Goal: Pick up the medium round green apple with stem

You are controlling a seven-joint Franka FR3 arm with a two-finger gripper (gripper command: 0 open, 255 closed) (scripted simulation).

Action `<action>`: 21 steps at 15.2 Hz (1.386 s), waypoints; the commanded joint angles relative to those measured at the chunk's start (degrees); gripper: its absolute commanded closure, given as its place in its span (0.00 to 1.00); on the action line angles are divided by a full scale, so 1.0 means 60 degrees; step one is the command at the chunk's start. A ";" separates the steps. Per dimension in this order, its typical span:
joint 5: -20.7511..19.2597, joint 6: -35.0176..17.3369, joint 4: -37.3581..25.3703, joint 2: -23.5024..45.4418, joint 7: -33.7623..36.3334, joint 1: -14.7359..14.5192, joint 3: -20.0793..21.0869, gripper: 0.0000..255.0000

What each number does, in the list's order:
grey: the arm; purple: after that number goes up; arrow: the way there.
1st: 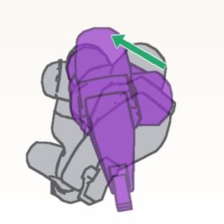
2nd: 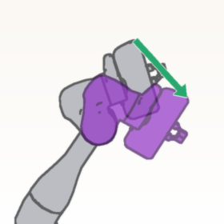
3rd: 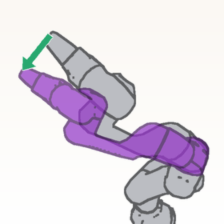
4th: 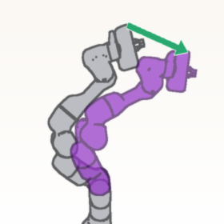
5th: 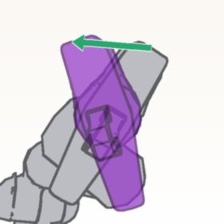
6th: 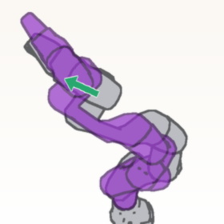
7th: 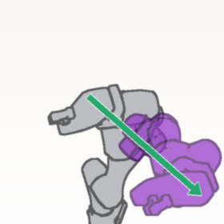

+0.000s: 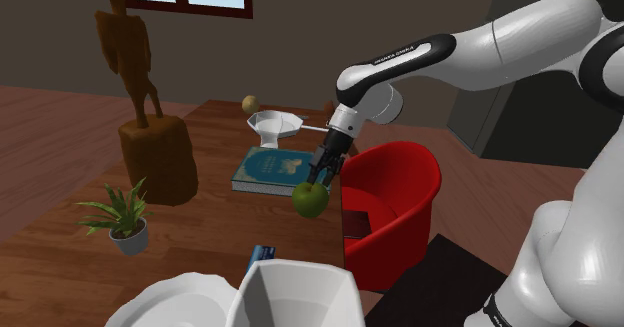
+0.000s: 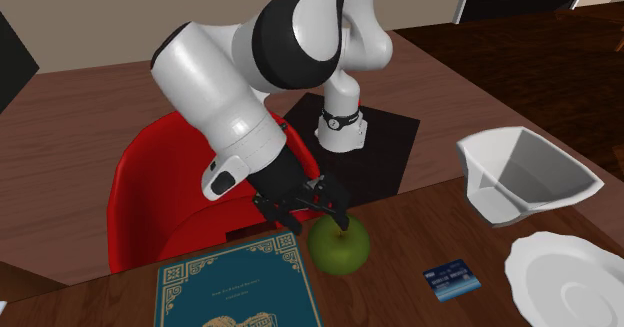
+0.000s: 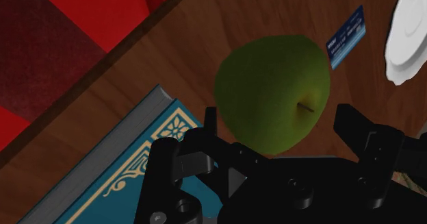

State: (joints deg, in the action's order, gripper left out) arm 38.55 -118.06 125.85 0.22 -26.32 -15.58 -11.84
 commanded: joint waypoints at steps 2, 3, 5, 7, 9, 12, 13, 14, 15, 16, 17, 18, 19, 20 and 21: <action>0.0016 -0.0025 0.0009 0.0017 -0.0022 -0.0001 0.0001 1.00; 0.0014 -0.0025 0.0015 0.0012 -0.0023 -0.0001 0.0001 1.00; 0.0016 -0.0026 0.0009 0.0020 -0.0027 0.0000 0.0000 1.00; 0.0018 -0.0028 0.0010 0.0023 -0.0030 0.0000 0.0000 1.00; 0.0020 -0.0030 0.0012 0.0026 -0.0036 0.0002 -0.0002 1.00; -0.0095 0.0156 -0.0087 -0.0123 0.0143 0.0006 -0.0008 1.00; -0.0146 0.0246 -0.0140 -0.0186 0.0224 0.0010 -0.0012 1.00; -0.0196 0.0337 -0.0195 -0.0248 0.0304 0.0014 -0.0015 1.00; -0.0244 0.0429 -0.0253 -0.0308 0.0383 0.0018 -0.0018 1.00; -0.0291 0.0521 -0.0312 -0.0365 0.0461 0.0023 -0.0021 1.00; -0.0337 0.0615 -0.0374 -0.0421 0.0538 0.0027 -0.0023 1.00; -0.0381 0.0708 -0.0438 -0.0475 0.0614 0.0031 -0.0026 1.00; -0.0424 0.0802 -0.0504 -0.0528 0.0689 0.0036 -0.0028 1.00; -0.0465 0.0897 -0.0572 -0.0578 0.0764 0.0040 -0.0030 1.00; -0.0504 0.0993 -0.0642 -0.0626 0.0838 0.0044 -0.0032 1.00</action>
State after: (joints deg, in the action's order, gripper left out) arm 35.76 -112.70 122.54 -3.34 -21.79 -15.33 -12.04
